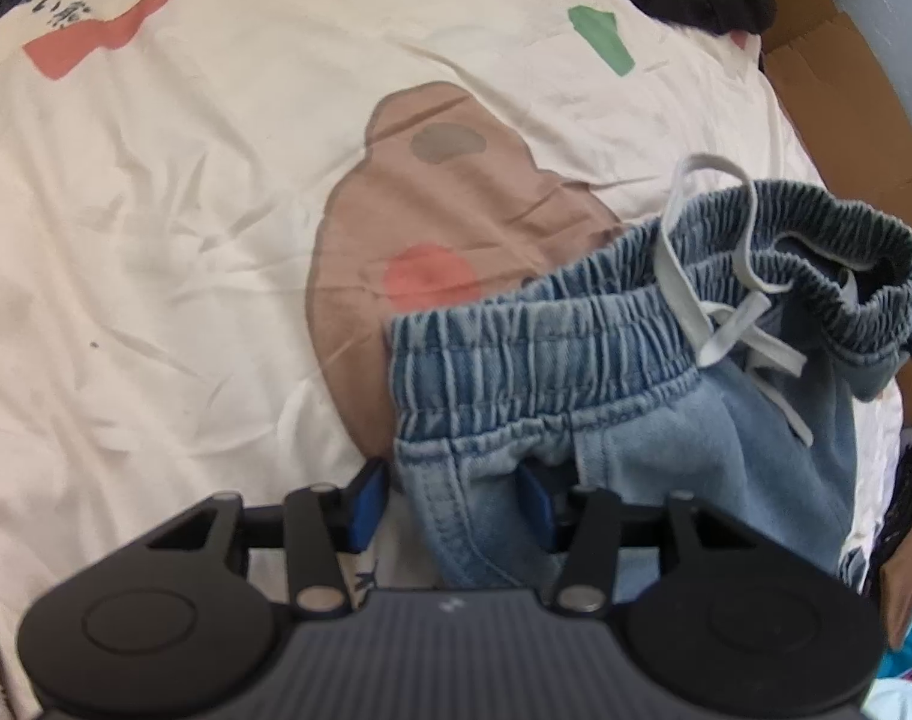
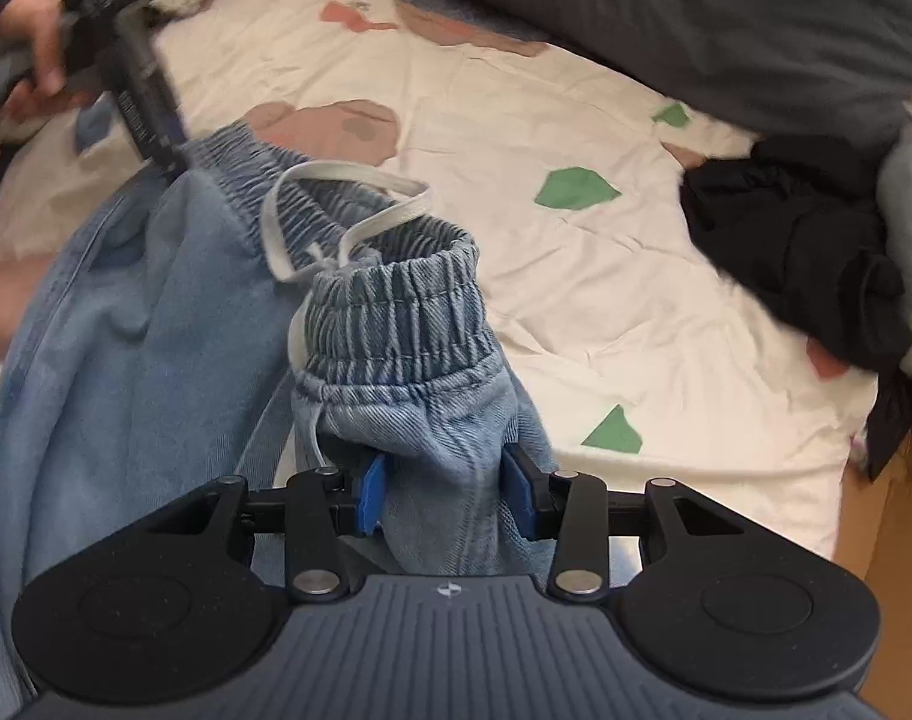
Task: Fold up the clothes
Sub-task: 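Carry the jeans by the waistband with both grippers toward the grey pillows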
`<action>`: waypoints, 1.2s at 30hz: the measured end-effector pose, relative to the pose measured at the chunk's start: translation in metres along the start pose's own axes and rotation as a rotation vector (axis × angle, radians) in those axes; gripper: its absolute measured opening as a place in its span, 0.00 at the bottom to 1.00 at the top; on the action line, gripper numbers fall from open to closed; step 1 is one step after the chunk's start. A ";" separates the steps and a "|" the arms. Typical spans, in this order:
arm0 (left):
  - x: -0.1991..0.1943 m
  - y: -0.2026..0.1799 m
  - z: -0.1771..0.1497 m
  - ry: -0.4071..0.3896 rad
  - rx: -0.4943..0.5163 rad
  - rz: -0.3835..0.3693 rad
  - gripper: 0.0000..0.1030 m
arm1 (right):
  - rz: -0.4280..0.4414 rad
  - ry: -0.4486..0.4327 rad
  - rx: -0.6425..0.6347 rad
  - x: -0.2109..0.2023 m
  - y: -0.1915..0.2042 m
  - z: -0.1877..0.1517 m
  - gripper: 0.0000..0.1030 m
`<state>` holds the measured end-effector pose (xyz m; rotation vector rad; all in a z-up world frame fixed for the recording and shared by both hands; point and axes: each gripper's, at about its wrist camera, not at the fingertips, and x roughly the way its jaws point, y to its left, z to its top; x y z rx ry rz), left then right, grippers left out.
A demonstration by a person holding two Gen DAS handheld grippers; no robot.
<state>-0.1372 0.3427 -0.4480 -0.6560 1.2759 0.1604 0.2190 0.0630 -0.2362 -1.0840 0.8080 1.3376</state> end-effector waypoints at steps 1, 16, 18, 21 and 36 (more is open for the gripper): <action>0.002 0.005 -0.004 -0.003 -0.007 -0.005 0.53 | -0.017 0.003 0.034 0.002 0.000 0.000 0.27; 0.001 0.052 -0.084 -0.068 -0.032 -0.134 0.12 | -0.064 -0.142 0.572 -0.081 0.031 -0.078 0.02; -0.009 0.040 -0.093 -0.087 -0.009 -0.163 0.12 | -0.076 -0.173 0.633 -0.098 0.039 -0.092 0.02; -0.028 0.024 -0.096 -0.113 0.032 -0.208 0.12 | -0.094 -0.227 0.722 -0.125 0.048 -0.113 0.02; -0.113 -0.080 -0.113 -0.275 0.260 -0.444 0.12 | -0.278 -0.478 0.870 -0.309 0.080 -0.159 0.02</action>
